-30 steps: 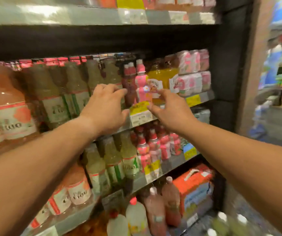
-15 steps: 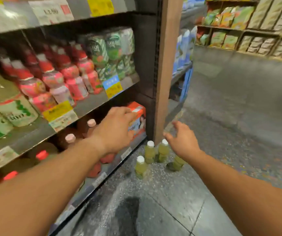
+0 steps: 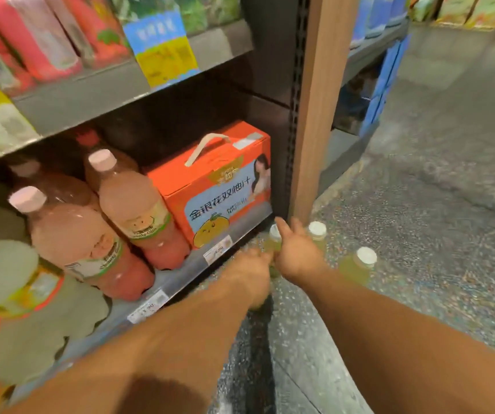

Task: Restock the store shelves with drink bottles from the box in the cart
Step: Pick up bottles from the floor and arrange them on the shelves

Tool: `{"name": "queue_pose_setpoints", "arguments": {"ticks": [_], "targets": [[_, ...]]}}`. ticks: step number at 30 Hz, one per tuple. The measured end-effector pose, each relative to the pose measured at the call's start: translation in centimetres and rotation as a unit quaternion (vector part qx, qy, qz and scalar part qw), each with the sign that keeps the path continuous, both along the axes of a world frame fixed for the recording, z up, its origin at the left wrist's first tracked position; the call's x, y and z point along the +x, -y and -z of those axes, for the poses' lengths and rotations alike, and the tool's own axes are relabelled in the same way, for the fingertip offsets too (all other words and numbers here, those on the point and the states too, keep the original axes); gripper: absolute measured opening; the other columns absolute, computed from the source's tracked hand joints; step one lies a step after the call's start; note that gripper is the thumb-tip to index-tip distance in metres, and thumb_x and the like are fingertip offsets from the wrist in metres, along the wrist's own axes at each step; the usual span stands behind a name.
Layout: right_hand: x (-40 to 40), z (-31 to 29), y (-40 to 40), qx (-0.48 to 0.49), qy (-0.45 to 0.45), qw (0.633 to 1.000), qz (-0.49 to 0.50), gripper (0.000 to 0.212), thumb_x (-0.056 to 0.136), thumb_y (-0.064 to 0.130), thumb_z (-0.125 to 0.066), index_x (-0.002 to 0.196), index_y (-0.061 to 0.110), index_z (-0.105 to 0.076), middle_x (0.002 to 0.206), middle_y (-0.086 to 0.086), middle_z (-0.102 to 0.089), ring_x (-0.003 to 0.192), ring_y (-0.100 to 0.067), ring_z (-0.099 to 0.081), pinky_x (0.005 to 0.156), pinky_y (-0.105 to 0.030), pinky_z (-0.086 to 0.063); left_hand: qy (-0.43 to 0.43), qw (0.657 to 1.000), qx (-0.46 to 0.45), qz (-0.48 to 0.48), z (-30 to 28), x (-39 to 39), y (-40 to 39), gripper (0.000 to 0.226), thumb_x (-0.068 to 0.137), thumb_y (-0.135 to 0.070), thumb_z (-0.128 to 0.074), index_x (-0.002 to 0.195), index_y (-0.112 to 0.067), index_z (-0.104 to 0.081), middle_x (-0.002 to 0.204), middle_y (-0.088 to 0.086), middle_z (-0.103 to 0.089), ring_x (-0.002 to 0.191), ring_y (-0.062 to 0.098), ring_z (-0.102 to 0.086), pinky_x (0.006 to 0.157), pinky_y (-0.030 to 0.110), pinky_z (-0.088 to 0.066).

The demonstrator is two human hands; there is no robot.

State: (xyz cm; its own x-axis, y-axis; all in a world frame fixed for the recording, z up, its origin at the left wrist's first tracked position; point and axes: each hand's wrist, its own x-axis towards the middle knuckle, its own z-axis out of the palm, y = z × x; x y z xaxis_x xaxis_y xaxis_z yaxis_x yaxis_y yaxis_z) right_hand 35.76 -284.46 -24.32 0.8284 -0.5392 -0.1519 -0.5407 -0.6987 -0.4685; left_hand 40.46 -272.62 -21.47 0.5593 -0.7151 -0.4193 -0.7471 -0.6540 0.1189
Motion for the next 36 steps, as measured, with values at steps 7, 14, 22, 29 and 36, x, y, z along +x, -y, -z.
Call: {"name": "queue_pose_setpoints", "arguments": {"ticks": [7,14,22,29,36], "targets": [[2.8,1.4,0.2,-0.054,-0.059,0.996,-0.045,0.053,0.083,-0.007,-0.038,0.130,0.017,-0.036,0.122,-0.016,-0.042,0.104,-0.039,-0.057,0.086,-0.044,-0.044,0.000,0.999,0.025,-0.033,2.6,-0.9,-3.4,0.046,0.081,0.006,-0.055,0.125,-0.009,-0.054,0.123,0.013,-0.048,0.109,0.034,-0.053,0.094,0.044,-0.049],[1.7,-0.4,-3.6,-0.082,-0.083,0.990,-0.074,0.054,0.082,-0.005,-0.048,0.131,0.015,-0.040,0.121,-0.014,-0.052,0.107,-0.035,-0.058,0.086,-0.041,-0.050,-0.088,0.993,0.024,-0.073,-0.9,0.5,-5.6,0.046,0.070,-0.019,-0.067,0.115,-0.017,-0.056,0.110,0.004,-0.047,0.100,0.030,-0.059,0.080,0.039,-0.053],[-0.7,-6.4,-6.0,-0.034,-0.020,0.998,-0.043,0.035,0.083,0.018,-0.061,0.115,0.024,-0.051,0.104,-0.006,-0.059,0.091,-0.027,-0.059,0.067,-0.029,-0.040,-0.060,0.993,-0.089,-0.056,-7.5,4.0,-12.4,0.044,0.080,-0.005,-0.061,0.118,-0.028,-0.057,0.114,-0.001,-0.055,0.107,0.021,-0.053,0.090,0.032,-0.046],[-0.5,-18.6,-9.3,-0.065,0.111,0.989,-0.068,0.045,0.085,0.030,-0.059,0.129,0.030,-0.050,0.112,-0.004,-0.057,0.101,-0.027,-0.059,0.079,-0.031,-0.043,0.020,0.977,-0.202,-0.073,-18.4,6.1,-15.6,0.035,0.085,-0.022,-0.062,0.116,-0.038,-0.058,0.112,-0.008,-0.052,0.102,0.015,-0.051,0.072,0.007,-0.030],[1.2,-32.2,-14.0,-0.111,0.229,0.965,-0.069,0.041,0.081,0.030,-0.057,0.118,0.022,-0.043,0.108,-0.007,-0.062,0.098,-0.035,-0.059,0.073,-0.038,-0.046,0.080,0.936,-0.330,-0.098,-32.9,7.2,-17.5,0.046,0.081,-0.027,-0.071,0.122,-0.017,-0.050,0.119,0.009,-0.061,0.108,0.029,-0.056,0.081,0.032,-0.045]]}}
